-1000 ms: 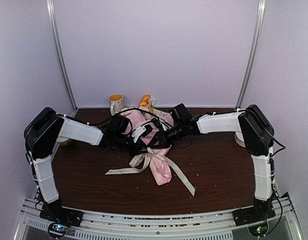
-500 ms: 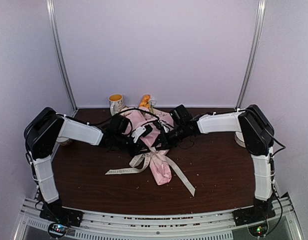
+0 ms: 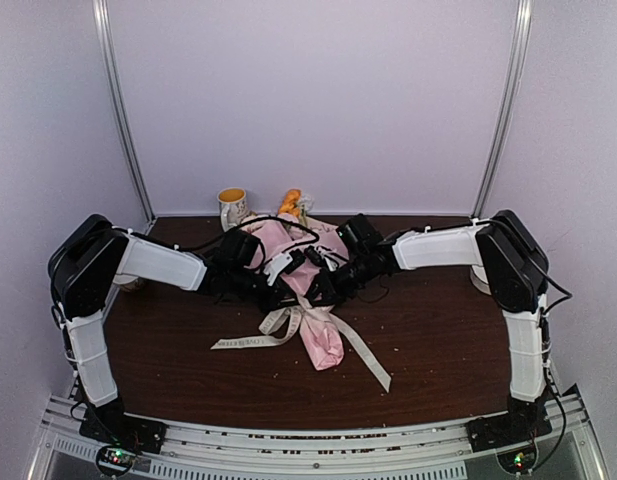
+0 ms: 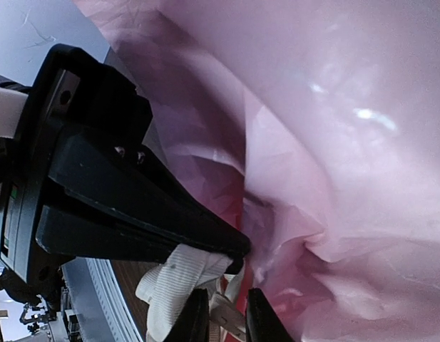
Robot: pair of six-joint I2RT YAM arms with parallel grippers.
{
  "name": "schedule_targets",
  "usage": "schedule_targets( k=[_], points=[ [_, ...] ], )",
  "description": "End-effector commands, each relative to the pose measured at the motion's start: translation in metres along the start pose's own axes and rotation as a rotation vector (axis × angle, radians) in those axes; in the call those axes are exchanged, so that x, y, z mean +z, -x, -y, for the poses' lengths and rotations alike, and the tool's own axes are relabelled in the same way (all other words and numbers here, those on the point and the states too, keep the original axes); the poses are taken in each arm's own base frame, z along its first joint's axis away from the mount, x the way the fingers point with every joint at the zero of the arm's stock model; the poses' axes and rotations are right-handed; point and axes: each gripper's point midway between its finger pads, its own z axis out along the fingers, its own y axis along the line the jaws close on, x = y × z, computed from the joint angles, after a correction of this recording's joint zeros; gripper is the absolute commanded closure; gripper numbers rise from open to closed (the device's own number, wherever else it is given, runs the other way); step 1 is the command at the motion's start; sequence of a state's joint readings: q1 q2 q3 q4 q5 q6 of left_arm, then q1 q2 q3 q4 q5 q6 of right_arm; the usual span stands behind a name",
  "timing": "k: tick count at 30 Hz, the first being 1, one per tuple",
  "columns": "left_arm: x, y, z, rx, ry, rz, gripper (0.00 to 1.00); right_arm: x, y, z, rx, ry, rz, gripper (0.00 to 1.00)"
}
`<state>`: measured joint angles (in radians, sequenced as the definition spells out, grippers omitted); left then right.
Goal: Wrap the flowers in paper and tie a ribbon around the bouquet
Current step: Cross the half-tied ribbon over the folded bouquet.
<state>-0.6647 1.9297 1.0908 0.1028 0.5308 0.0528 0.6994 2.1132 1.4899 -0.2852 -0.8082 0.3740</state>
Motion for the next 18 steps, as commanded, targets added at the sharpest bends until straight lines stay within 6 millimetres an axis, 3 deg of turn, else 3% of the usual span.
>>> schedule_targets(
  k=[1, 13, 18],
  points=[
    [-0.006, 0.009, -0.001, 0.012, 0.015, 0.023, 1.0, -0.001, 0.008, -0.026, -0.051, 0.043, 0.021, 0.83],
    [-0.006, 0.009, 0.0, 0.008, 0.011, 0.023, 1.0, -0.001, 0.018, -0.032, -0.021, 0.082, 0.087, 0.79],
    [-0.005, 0.008, 0.0, 0.004, 0.009, 0.02, 1.0, 0.002, 0.018, -0.027, -0.005, 0.068, 0.088, 0.89]
  ],
)
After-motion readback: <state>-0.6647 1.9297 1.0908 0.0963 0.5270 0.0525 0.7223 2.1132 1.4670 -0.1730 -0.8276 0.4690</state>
